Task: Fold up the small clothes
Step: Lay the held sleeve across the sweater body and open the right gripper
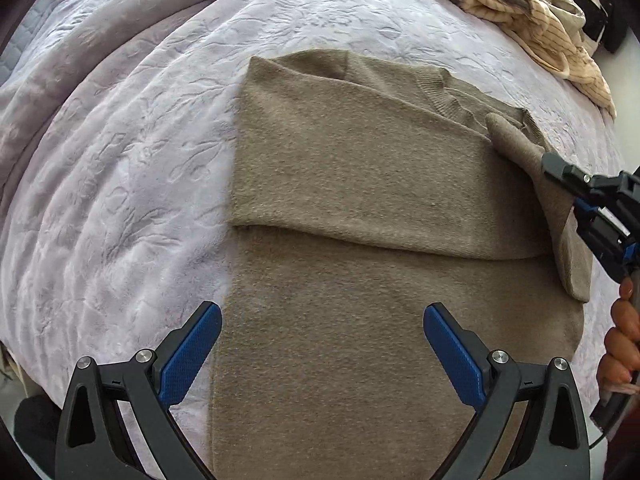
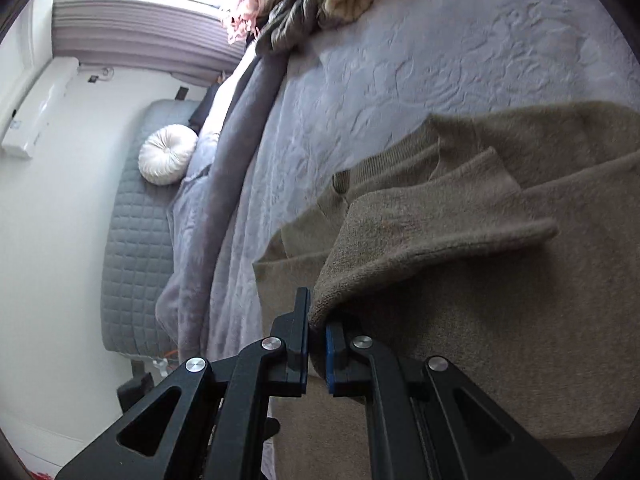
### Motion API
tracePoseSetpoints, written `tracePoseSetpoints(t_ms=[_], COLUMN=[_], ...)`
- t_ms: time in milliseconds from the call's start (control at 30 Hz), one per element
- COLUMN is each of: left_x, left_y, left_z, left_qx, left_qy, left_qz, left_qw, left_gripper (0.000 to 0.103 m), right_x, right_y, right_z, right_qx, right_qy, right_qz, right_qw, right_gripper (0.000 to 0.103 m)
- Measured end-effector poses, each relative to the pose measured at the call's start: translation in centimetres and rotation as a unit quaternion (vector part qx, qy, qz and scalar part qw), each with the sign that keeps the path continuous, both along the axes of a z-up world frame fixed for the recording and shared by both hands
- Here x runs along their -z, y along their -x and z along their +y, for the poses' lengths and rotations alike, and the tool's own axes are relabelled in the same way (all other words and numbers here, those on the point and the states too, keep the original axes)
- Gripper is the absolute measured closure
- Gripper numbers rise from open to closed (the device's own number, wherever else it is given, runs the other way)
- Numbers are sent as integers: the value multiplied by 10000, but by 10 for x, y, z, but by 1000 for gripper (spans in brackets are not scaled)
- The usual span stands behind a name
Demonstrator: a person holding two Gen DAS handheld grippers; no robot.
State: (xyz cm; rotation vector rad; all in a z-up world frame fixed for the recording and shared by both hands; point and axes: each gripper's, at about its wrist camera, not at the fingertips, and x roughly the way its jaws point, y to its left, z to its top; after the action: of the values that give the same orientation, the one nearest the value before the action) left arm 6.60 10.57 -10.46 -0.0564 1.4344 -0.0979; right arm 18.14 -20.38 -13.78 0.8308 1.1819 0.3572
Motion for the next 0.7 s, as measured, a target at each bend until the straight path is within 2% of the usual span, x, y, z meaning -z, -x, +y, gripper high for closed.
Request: tracePoseSetpoints(t_ms=[100,167,200,233,267,300,433,467,500,533,600,667,700], left_x=[4,6,6,7,7,8,7,5,4,3,0,-1,-1], left_y=[3,4,5,5,4,4,4,6,7,8,9,12,13], left_z=[11,14,14,15,15,17,28,33,37,40,48,58,62], left_qx=[-83,-95,-96,-96,-99,-109,-201,-226,-259,-291,-356,-420,-445], left_qy=[42,79,102,128,152,177,258,262,262,256,233,213,210], left_qz=[54,72,80,82,77,66,34,20,2,-15,-45,-63,-65], left_qw=[9999,9999,9999,9998,9998,9998,9995,9994,9993,9992,9991,9989,9988], left_gripper=[2,2,2,2,2,2,2,2,2,2,2,2,2], right_x=[20,31,36,38,37,31,11,13,13,13,4,-9,-13], right_y=[3,20,23,33,37,40,41,35,29,23,6,-8,-8], right_z=[14,14,12,8,2,-4,-36,-40,-42,-41,-22,14,32], right_qx=[-210,-197,-119,-18,176,346,1144,1312,1403,1418,1084,309,-106], right_qy=[313,354,371,382,269,193,10,-83,-122,-65,250,700,1002], right_qz=[336,629,816,913,897,843,629,674,691,718,534,192,54], right_qw=[9987,9972,9959,9951,9955,9957,9914,9890,9876,9873,9924,9969,9949], right_gripper=[92,91,84,63,51,50,50,56,66,92,95,95,95])
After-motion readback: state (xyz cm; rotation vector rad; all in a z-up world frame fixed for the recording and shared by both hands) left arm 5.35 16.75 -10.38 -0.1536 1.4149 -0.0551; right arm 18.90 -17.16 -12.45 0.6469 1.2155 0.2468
